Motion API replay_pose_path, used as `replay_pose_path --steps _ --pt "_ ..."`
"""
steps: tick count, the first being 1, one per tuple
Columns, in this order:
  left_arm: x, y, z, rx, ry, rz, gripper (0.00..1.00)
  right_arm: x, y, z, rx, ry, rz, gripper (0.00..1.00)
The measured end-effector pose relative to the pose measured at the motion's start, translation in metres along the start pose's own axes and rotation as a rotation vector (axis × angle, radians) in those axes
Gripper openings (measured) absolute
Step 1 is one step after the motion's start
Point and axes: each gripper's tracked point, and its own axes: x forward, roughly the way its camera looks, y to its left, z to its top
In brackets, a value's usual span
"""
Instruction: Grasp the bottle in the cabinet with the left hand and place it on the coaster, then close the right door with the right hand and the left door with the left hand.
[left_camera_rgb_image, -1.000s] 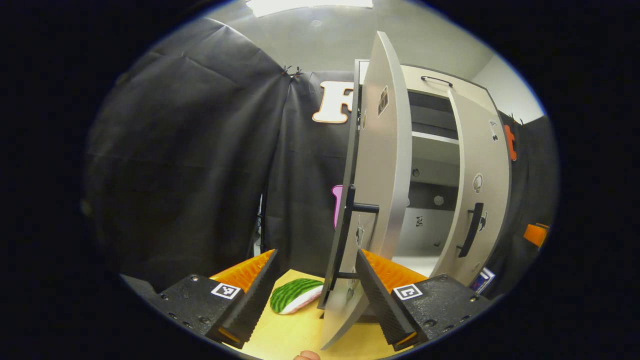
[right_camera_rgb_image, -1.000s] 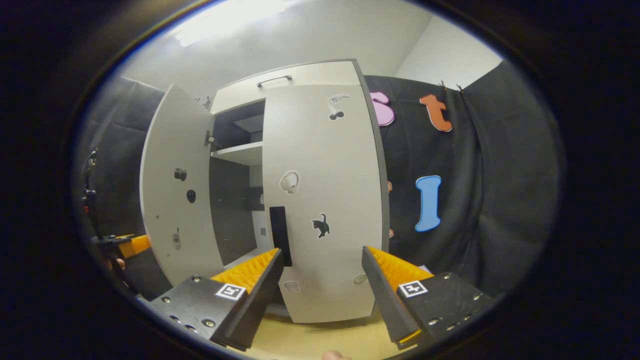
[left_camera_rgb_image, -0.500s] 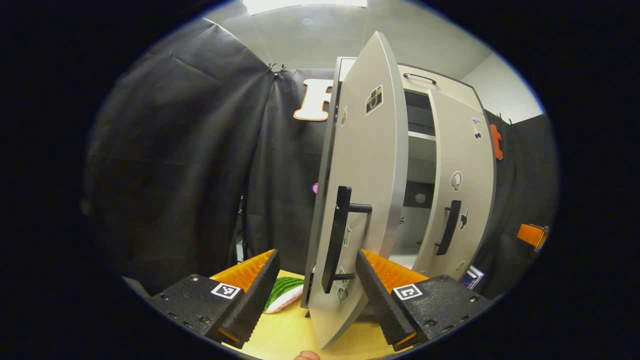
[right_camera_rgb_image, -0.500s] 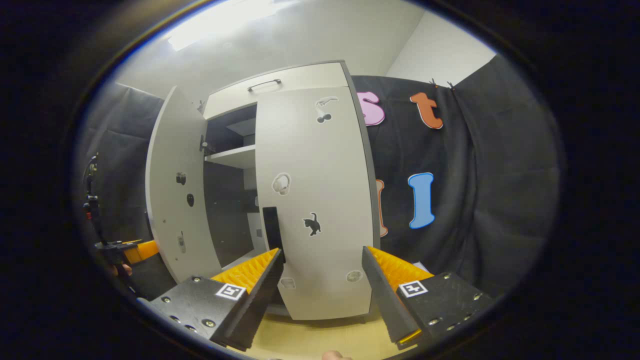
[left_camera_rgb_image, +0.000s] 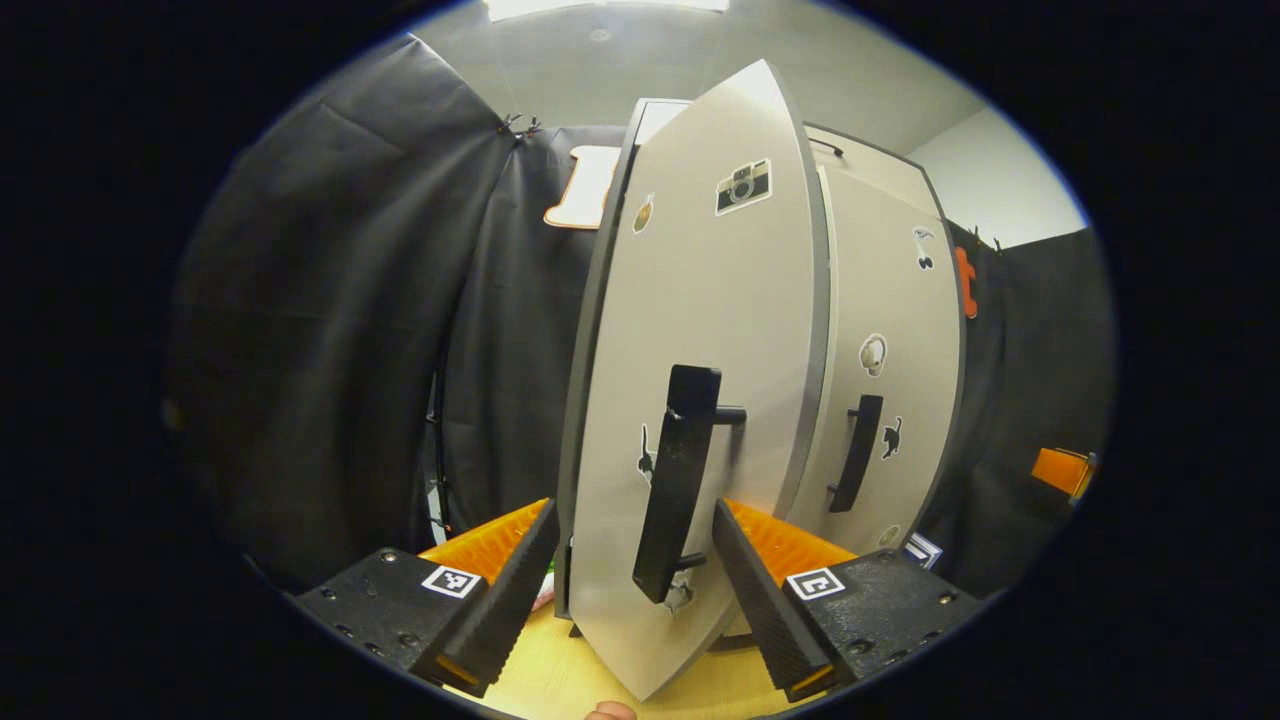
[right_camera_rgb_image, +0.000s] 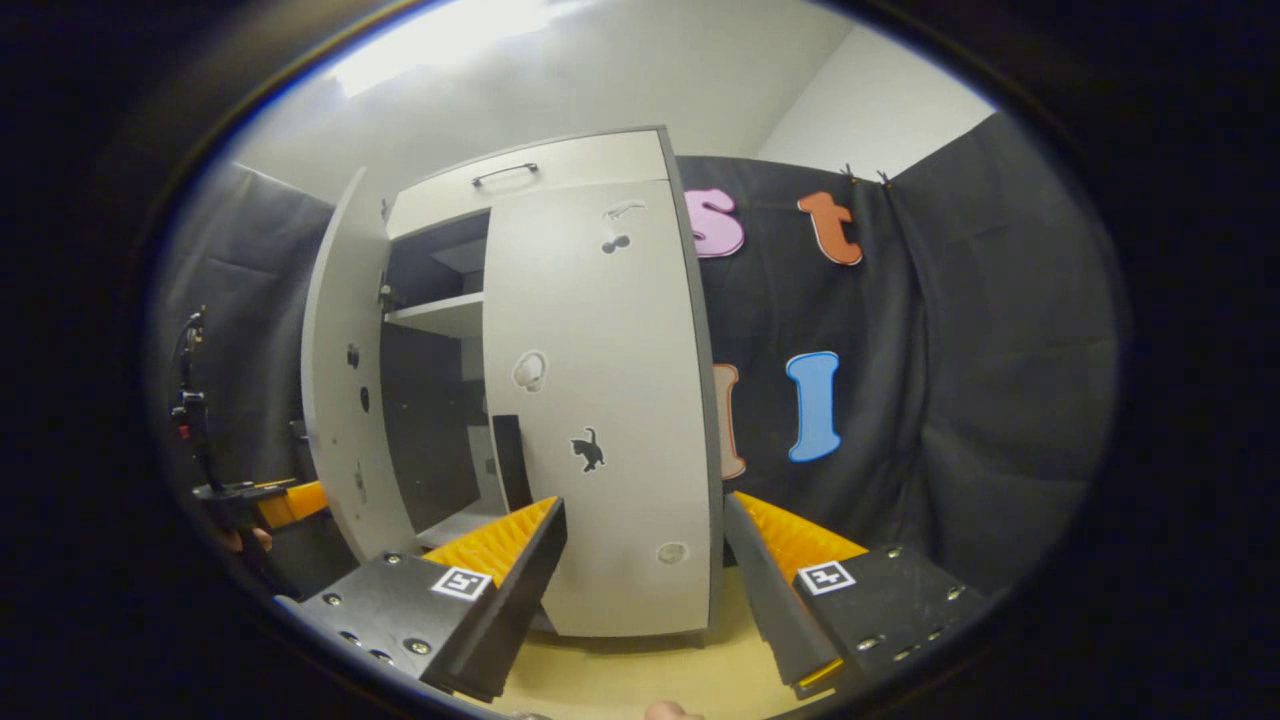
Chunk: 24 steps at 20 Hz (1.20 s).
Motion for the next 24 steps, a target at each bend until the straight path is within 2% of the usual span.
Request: replay_pose_path --steps 1,2,4,5,6,7,8,9,10,17,22,24 --pt "0.004 -0.003 0.000 0.004 0.001 -0.007 0.96 0.001 -0.004 0.002 -0.001 -0.002 -0.009 0.96" --pt "0.007 -0.007 0.000 0.004 0.003 -0.017 0.91 0.000 -0.007 0.001 0.000 -0.003 -0.017 0.96" --pt "0.013 -0.020 0.000 -0.005 0.003 -0.056 0.91 0.000 -0.013 0.002 0.001 -0.005 -0.032 0.96" --pt "0.017 -0.027 -0.001 -0.008 0.005 -0.073 0.95 0.001 -0.016 0.001 0.002 -0.006 -0.040 0.95" --pt "0.022 -0.030 -0.002 -0.001 0.006 -0.079 0.95 0.000 -0.019 0.001 0.002 -0.005 -0.047 0.96" --pt "0.027 -0.033 -0.003 0.012 0.010 -0.087 0.90 0.000 -0.021 0.001 0.002 -0.005 -0.052 0.96" --pt "0.033 -0.041 -0.005 0.017 0.019 -0.102 0.90 -0.001 -0.022 0.001 0.001 -0.004 -0.054 0.96" --pt "0.038 -0.050 -0.006 0.016 0.023 -0.129 0.99 -0.001 -0.023 0.001 -0.003 -0.005 -0.055 0.96" --pt "0.041 -0.057 -0.006 0.018 0.018 -0.140 1.00 0.000 -0.025 0.002 -0.009 -0.007 -0.061 0.96" --pt "0.074 -0.076 -0.006 0.029 0.023 -0.165 0.98 -0.005 -0.041 0.000 -0.034 -0.006 -0.090 0.95" --pt "0.087 -0.090 -0.008 0.050 0.029 -0.187 1.00 -0.006 -0.044 -0.003 -0.035 -0.002 -0.092 0.95" --pt "0.087 -0.095 -0.005 0.045 0.025 -0.202 0.98 -0.007 -0.045 -0.002 -0.041 -0.007 -0.093 0.95"
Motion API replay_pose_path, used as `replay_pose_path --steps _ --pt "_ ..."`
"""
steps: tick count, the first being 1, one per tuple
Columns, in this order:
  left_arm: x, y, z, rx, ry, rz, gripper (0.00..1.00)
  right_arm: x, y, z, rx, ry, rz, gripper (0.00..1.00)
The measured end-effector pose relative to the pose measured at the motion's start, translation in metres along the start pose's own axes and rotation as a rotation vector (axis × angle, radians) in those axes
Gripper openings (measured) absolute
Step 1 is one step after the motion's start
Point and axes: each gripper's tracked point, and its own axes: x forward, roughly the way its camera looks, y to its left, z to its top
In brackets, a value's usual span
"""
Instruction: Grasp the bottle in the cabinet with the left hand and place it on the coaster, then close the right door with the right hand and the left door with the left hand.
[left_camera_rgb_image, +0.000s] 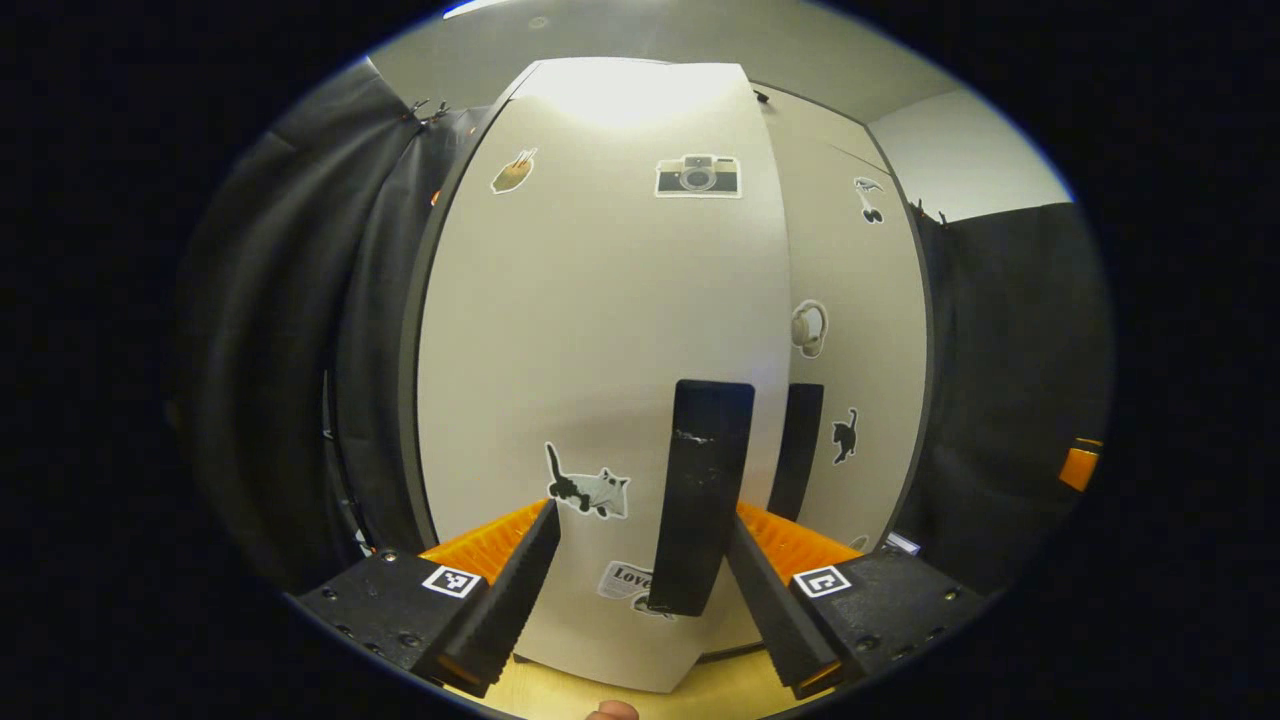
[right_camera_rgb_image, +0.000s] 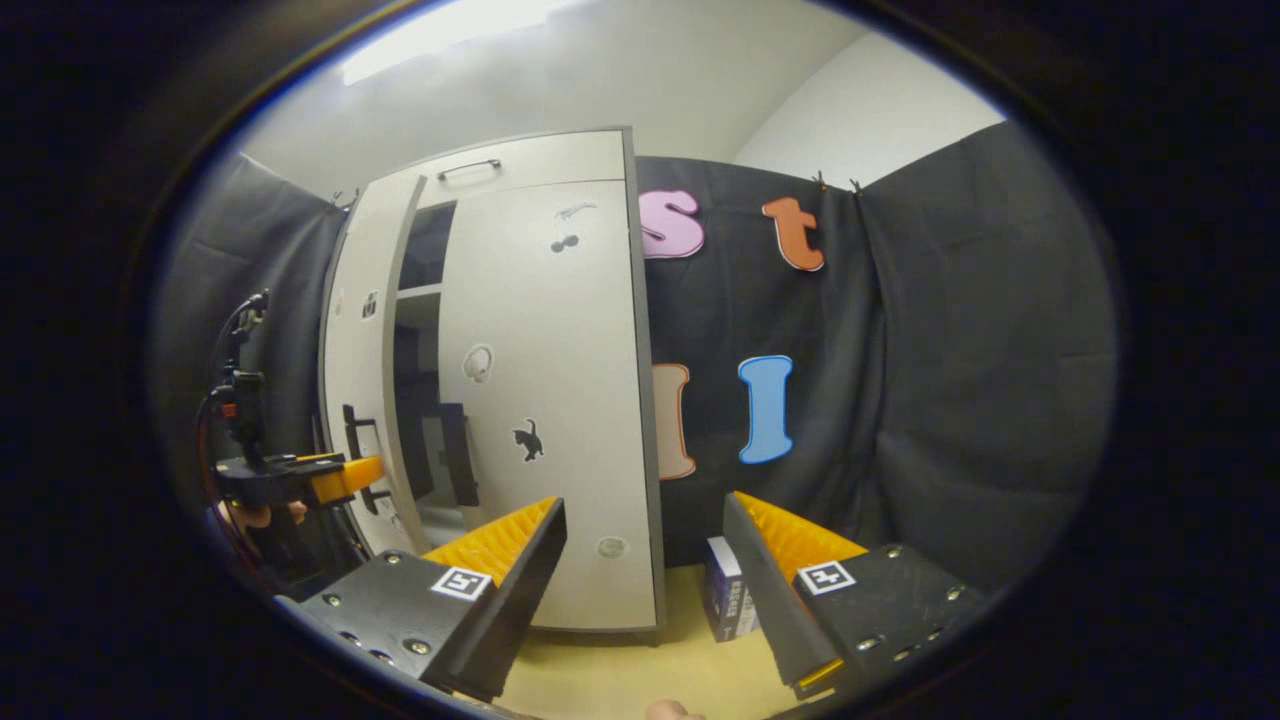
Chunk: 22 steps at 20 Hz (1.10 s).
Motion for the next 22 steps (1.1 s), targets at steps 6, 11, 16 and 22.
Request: replay_pose_path --steps 6,11,16,22 --pt "-0.008 -0.016 0.006 -0.016 -0.005 -0.029 0.96 -0.003 0.000 0.000 -0.001 0.000 0.001 0.95" --pt "-0.037 -0.023 0.012 -0.039 0.041 -0.026 0.96 -0.009 0.001 0.009 -0.033 -0.014 -0.010 0.96" --pt "-0.072 -0.023 0.039 -0.018 0.028 0.010 0.96 -0.014 0.021 0.028 -0.050 -0.045 0.005 0.95" --pt "-0.118 -0.018 0.070 0.041 -0.023 0.099 0.96 -0.022 0.049 0.057 -0.033 -0.104 0.016 0.92"
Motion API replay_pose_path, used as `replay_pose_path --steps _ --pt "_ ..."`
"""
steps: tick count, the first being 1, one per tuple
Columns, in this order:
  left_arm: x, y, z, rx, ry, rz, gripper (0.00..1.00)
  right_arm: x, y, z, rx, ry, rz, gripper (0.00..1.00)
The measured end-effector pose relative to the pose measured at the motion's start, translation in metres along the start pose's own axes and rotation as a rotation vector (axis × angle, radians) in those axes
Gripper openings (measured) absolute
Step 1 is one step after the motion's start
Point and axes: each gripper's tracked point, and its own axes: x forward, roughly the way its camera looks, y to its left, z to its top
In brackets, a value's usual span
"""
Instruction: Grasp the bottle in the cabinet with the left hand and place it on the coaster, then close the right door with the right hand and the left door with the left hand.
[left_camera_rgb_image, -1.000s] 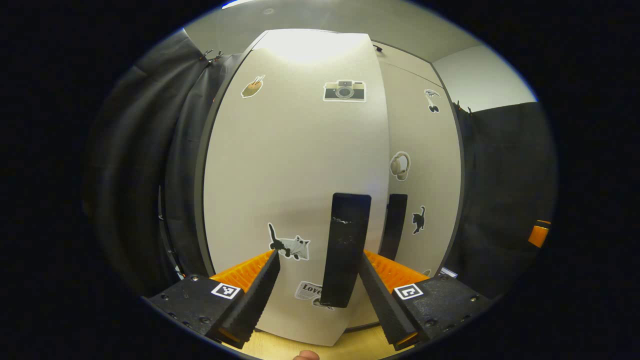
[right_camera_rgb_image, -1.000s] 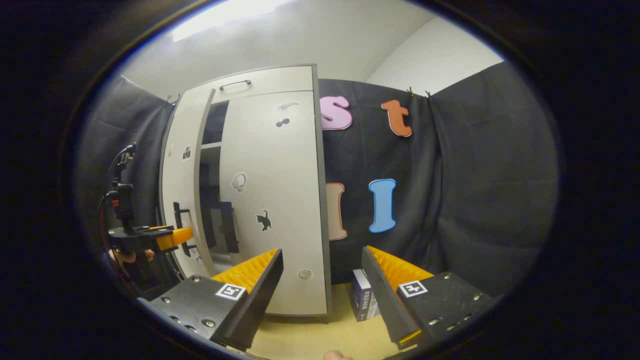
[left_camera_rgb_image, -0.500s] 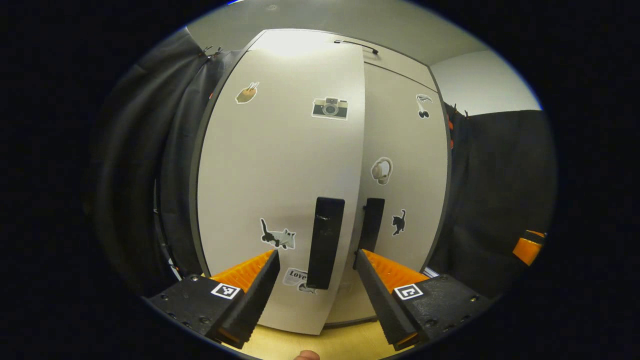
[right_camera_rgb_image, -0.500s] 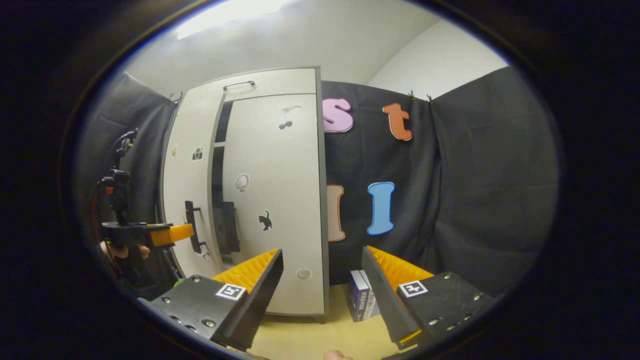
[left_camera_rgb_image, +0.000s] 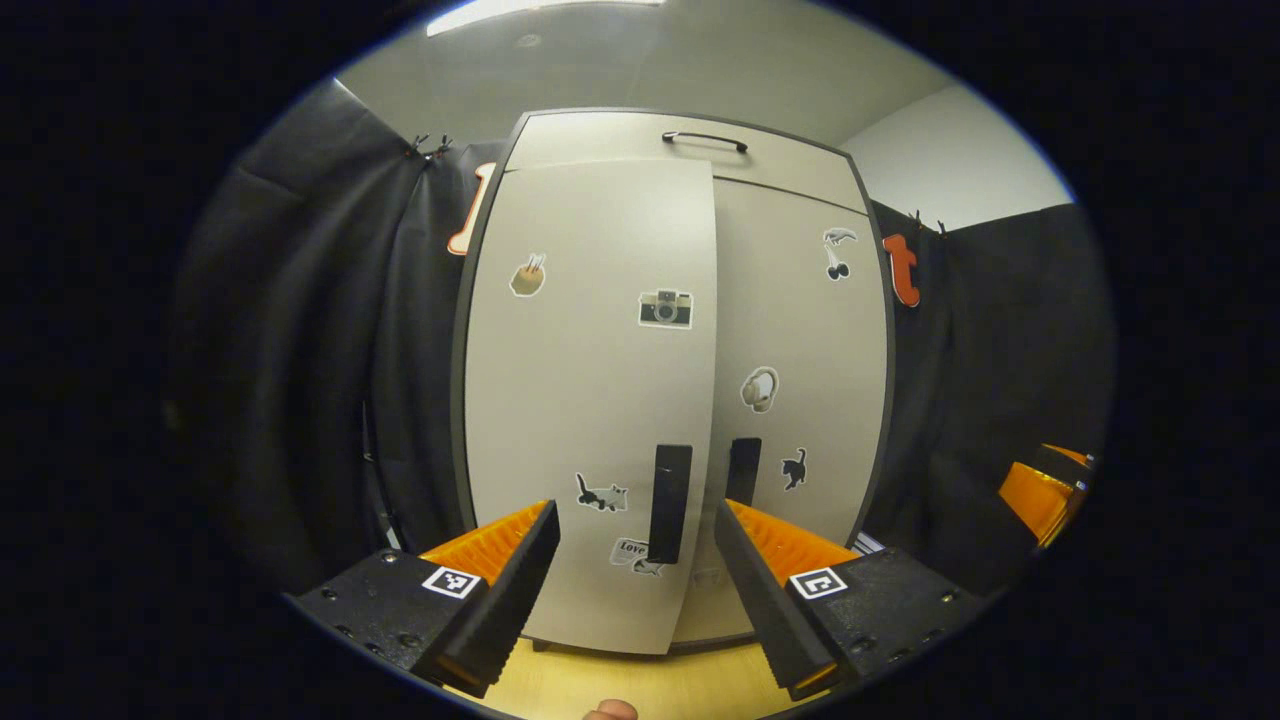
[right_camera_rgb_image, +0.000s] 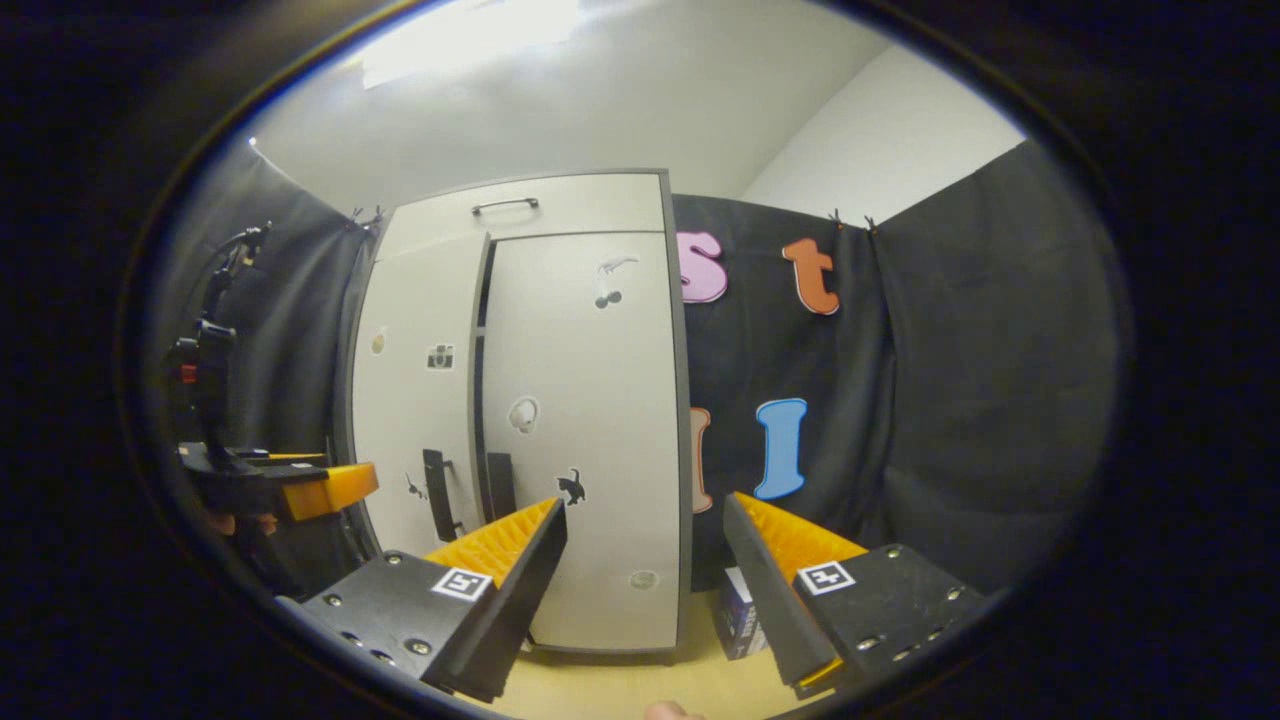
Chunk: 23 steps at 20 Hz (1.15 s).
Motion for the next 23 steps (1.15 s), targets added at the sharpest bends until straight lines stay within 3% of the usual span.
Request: replay_pose_path --steps 3,5,8,15,17,23 --pt "-0.020 -0.006 0.005 -0.011 -0.017 0.008 0.96 -0.001 0.015 0.011 -0.013 -0.019 0.025 0.92" --pt "-0.029 -0.010 0.005 -0.018 -0.014 0.009 0.96 -0.005 0.020 0.016 -0.007 -0.027 0.048 0.98" --pt "-0.037 -0.017 0.007 -0.018 -0.020 -0.003 0.96 -0.006 0.029 0.018 -0.005 -0.034 0.066 0.95" --pt "-0.044 -0.025 0.013 -0.048 -0.043 -0.019 0.96 -0.010 0.019 0.017 -0.001 -0.028 0.048 0.92" --pt "-0.045 -0.026 0.014 -0.044 -0.043 -0.019 0.92 -0.012 0.016 0.018 -0.009 -0.029 0.041 0.95" --pt "-0.048 -0.032 0.016 -0.049 -0.052 -0.016 0.96 -0.014 0.009 0.017 -0.017 -0.024 0.040 0.95"
